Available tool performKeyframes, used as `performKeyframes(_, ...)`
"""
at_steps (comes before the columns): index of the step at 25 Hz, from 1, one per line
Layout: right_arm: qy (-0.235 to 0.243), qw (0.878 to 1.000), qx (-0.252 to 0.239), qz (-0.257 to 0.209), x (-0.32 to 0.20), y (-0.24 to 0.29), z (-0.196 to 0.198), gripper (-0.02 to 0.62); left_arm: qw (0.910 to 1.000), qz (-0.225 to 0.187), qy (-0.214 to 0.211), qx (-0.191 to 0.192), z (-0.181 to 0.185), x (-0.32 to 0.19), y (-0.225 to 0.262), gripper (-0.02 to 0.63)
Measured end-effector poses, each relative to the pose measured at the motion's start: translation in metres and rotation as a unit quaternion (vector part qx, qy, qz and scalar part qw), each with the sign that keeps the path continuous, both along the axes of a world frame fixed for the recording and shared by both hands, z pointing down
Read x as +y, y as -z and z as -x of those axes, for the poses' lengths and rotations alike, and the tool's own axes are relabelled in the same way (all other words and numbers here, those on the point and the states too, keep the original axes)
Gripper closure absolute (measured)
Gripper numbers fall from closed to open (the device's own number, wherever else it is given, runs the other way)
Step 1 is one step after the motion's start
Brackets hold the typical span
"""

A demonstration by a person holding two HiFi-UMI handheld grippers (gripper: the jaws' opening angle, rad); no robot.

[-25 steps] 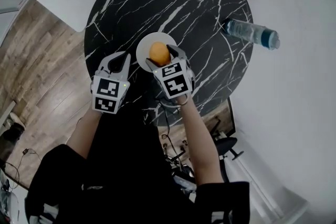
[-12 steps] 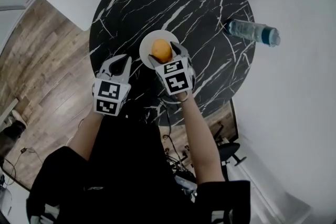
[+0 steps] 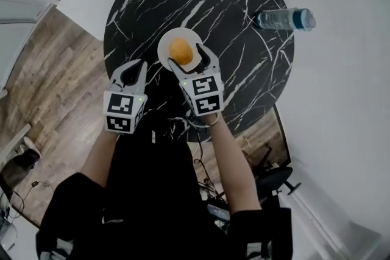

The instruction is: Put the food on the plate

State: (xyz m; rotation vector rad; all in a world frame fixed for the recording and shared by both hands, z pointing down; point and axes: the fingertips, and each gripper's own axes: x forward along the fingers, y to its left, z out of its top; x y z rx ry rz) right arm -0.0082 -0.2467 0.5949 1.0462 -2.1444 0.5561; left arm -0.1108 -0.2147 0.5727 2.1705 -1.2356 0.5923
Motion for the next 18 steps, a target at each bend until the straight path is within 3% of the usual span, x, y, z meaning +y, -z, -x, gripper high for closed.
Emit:
performKeyframes(4,-0.027,0.999,-0.023,-0.026,0.011,0.021,-0.008,0.266,0.9999,-0.01,0.008,-0.004,-0.005,0.014,0.012,0.606)
performKeyframes(5,-0.038,0.998,-0.026,-0.035,0.015,0.027,-0.011,0.332,0.9999,-0.011,0.009,-0.004,-0.007,0.018,0.015,0.606)
performKeyframes(7,-0.062,0.996,-0.031,-0.062,0.024,0.042,-0.02,0.542,0.9999,-0.012,0.009,-0.006,-0.012,0.028,0.021,0.606)
performKeyframes(8,-0.07,0.994,-0.034,-0.073,0.029,0.048,-0.024,0.592,0.9998,-0.014,0.009,-0.007,-0.015,0.033,0.024,0.606)
performKeyframes(18,-0.088,0.985,-0.083,-0.12,0.091,0.09,-0.047,0.6,0.9985,-0.053,-0.004,-0.015,-0.051,0.078,0.068,0.606)
